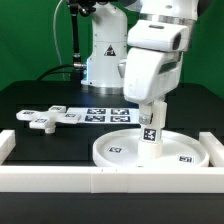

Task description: Assemble round table

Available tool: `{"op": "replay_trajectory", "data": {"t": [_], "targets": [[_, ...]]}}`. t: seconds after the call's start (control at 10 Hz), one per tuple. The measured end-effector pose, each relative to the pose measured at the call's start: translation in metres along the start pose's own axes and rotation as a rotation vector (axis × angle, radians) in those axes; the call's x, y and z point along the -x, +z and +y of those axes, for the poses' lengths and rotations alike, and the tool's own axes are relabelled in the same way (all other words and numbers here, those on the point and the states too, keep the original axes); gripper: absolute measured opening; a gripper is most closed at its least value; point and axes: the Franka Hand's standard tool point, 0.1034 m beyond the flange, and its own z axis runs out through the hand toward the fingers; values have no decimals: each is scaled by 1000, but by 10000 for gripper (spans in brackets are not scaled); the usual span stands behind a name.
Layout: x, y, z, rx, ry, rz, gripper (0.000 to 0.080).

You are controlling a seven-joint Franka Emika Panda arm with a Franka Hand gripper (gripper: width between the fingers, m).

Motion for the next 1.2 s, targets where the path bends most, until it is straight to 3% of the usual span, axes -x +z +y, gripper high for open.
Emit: {"op": "replay_trajectory", "data": {"t": [0.2, 0.7, 1.2], "targets": [[-1, 0, -1, -21, 201, 5, 409], [-2, 0, -2, -39, 500, 11, 409], [-1, 1, -3, -112, 1097, 24, 409]]}}
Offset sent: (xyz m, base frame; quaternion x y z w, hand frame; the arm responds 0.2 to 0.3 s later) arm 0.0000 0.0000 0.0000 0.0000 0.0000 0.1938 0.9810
